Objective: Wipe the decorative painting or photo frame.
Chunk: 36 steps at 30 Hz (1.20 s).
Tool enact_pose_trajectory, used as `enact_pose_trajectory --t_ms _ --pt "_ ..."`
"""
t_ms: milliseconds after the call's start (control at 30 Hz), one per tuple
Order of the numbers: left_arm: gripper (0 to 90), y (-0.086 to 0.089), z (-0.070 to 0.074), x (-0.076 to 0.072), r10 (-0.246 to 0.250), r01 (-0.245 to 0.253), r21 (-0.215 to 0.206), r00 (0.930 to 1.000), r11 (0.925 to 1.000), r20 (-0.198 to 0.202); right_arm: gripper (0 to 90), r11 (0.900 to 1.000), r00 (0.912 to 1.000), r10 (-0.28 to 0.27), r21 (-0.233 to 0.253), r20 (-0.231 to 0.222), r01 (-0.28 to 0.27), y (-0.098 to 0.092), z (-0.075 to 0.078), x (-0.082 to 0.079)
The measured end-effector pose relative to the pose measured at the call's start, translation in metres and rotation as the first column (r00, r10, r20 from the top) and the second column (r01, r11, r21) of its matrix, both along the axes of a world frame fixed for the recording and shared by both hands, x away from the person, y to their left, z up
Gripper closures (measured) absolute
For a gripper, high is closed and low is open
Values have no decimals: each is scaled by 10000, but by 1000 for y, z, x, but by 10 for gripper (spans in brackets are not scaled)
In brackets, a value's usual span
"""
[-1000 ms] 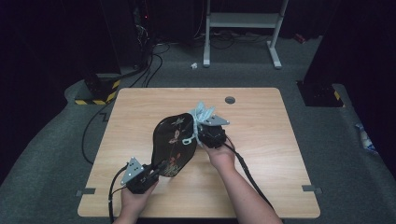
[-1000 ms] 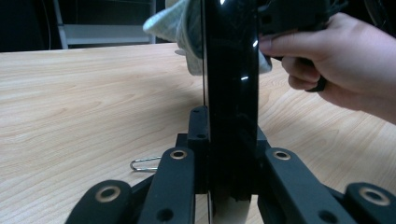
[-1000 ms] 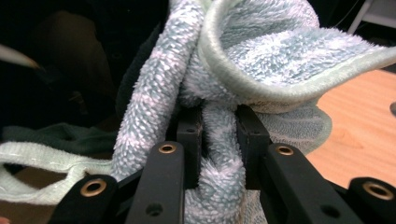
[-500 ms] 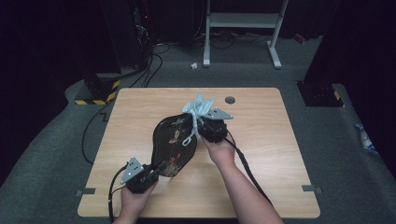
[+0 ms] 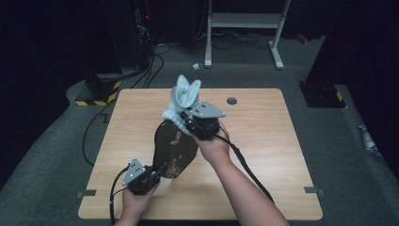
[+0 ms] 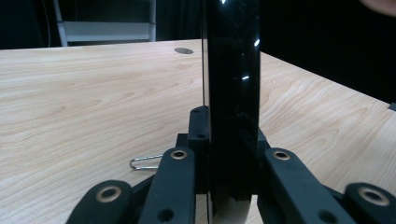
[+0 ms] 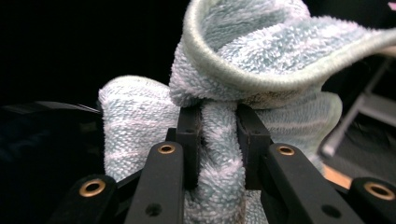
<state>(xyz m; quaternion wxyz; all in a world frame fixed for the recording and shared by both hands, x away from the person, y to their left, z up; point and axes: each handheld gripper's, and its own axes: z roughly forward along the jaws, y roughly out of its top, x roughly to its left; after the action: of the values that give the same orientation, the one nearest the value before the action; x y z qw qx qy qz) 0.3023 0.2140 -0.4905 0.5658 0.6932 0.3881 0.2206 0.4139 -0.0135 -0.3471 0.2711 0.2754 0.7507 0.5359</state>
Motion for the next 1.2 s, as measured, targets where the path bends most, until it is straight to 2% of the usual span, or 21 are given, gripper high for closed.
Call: enact_pose_trajectory --t_ms 167,367,567,667,767,967,1067,1200 --pt "796 0 0 0 3 -3 48 10000 10000 39 746 9971 9946 764 -114 701 -758 24 17 -26" --pt "796 0 0 0 -25 24 107 10000 9999 55 747 9886 9846 1462 -517 964 -1417 42 23 -43" --pt "796 0 0 0 -18 17 128 10000 9999 87 749 9867 9820 1595 -474 1007 -1554 45 20 -49" --pt "796 0 0 0 -8 7 120 10000 9999 97 750 9859 9783 1576 -769 1345 -1483 47 18 -54" --pt "796 0 0 0 -15 14 146 10000 9999 88 750 9845 9759 1598 -972 1489 -1463 49 18 -57" --pt "795 0 0 -1 33 -34 96 10000 9999 74 748 9863 9809 1495 -885 1244 -1391 46 20 -48" --pt "795 0 0 -1 35 -36 143 10000 9999 93 747 9904 9884 1221 -755 899 -1154 39 21 -32" --pt "794 0 0 -1 20 -22 147 9999 9999 114 746 9938 9940 965 -608 510 -934 33 19 -17"
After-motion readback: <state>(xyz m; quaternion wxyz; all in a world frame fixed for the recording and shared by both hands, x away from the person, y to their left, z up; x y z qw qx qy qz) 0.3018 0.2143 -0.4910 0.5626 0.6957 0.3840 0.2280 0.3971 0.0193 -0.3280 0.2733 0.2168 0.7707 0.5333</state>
